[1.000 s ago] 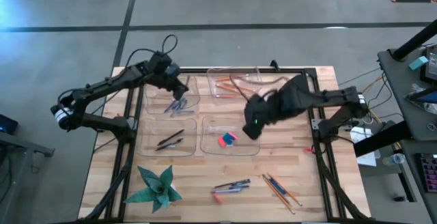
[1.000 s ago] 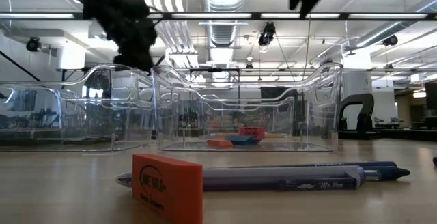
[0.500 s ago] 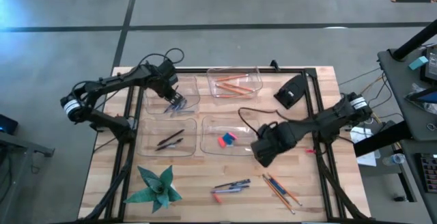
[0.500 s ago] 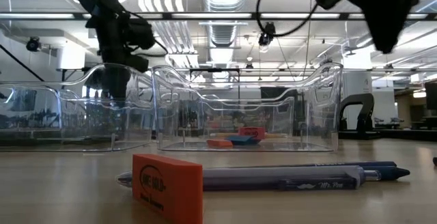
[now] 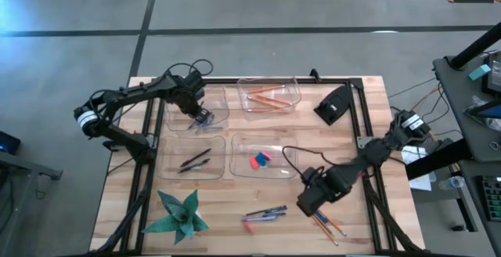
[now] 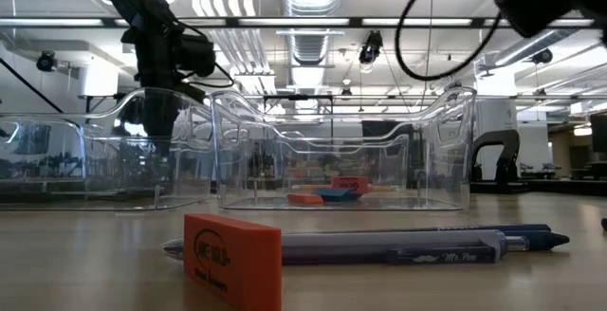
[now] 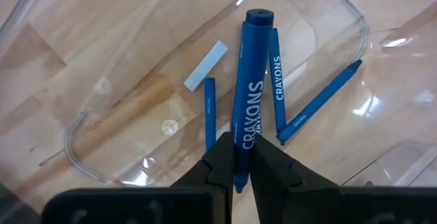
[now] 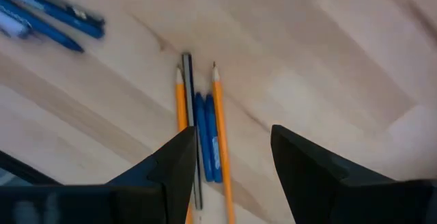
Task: Sort crayons/erasers/pens/pencils in bins
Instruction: Put the blue crayon into the top left transparent bin, then put the orange pencil into the top right transparent bin
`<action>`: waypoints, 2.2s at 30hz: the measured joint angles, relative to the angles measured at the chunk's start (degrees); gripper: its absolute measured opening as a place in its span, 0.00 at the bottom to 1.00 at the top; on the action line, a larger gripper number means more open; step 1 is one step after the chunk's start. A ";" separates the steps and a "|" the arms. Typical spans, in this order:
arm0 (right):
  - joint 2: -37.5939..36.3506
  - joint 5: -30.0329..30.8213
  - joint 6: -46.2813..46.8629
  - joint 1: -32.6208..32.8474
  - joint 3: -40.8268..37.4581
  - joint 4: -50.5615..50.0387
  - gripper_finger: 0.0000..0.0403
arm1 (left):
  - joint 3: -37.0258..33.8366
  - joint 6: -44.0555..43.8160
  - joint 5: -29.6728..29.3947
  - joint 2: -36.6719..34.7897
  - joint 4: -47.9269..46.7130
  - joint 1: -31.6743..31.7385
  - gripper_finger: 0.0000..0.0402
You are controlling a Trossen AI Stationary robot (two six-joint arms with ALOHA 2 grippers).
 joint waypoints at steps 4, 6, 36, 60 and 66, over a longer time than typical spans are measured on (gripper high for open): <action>0.02 -3.88 5.16 3.02 -2.18 1.03 0.45 | 0.00 -1.75 -0.04 0.00 -1.56 -1.03 0.04; 0.02 -4.32 7.21 4.58 -2.87 1.40 0.45 | -0.05 -1.72 0.02 0.00 -2.41 -1.76 0.04; 0.02 -6.64 11.30 8.19 -10.68 16.09 0.45 | -4.15 -5.78 -1.73 0.00 -1.54 -2.60 0.18; 0.11 -7.09 18.62 15.17 -12.93 19.95 0.45 | 5.51 -12.17 -0.07 -15.78 1.98 -4.17 0.23; 0.15 -7.09 19.39 15.31 -14.55 20.24 0.45 | 8.45 -13.78 0.42 -21.79 4.02 -5.77 0.23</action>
